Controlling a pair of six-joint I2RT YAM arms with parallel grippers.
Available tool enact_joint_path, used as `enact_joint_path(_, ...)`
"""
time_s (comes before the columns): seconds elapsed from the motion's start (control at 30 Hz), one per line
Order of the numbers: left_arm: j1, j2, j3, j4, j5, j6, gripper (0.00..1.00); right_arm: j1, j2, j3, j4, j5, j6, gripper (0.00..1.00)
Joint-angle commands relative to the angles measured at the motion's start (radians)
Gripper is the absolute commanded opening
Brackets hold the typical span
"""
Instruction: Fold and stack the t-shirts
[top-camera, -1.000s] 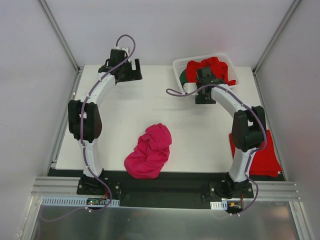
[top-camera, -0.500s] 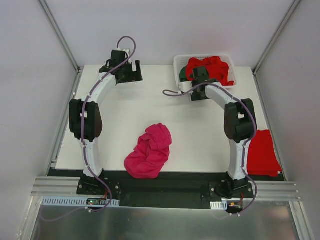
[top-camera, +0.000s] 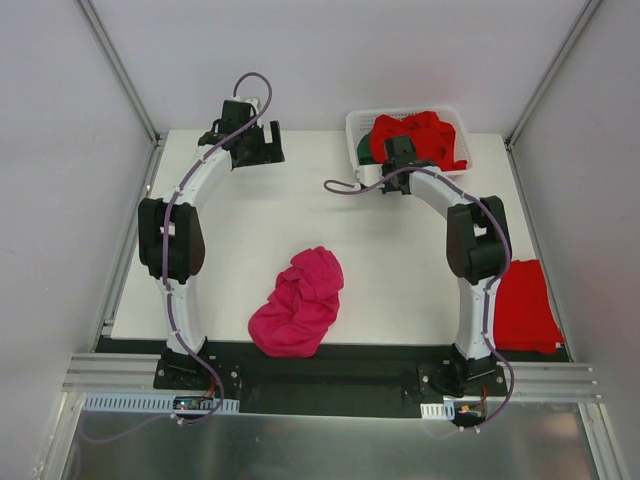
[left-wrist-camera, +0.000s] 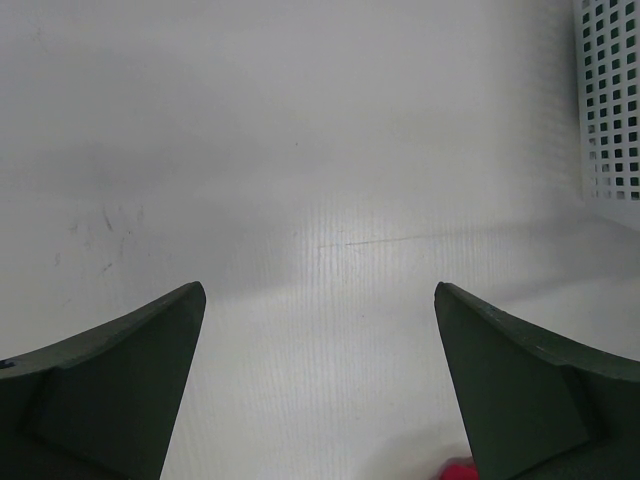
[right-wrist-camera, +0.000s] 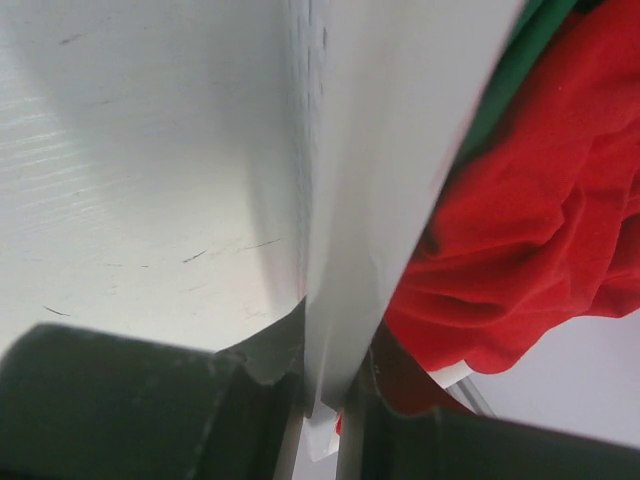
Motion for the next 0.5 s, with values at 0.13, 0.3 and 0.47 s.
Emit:
enact_joint_path(0.13, -0.007, -0.009, 0.015, -0.007, 0.0, 0.003, 0.99, -0.075, 0.021, 0.015, 0.005, 0.101, 0.025, 0.01)
enact_joint_path(0.3, -0.007, 0.001, 0.034, -0.015, 0.01, 0.011, 0.99, -0.164, -0.008, 0.012, -0.007, 0.099, 0.043, 0.01)
enact_joint_path(0.47, -0.007, 0.028, 0.113, -0.082, 0.016, 0.038, 0.99, -0.251, -0.031, 0.023, -0.005, 0.079, 0.045, 0.01)
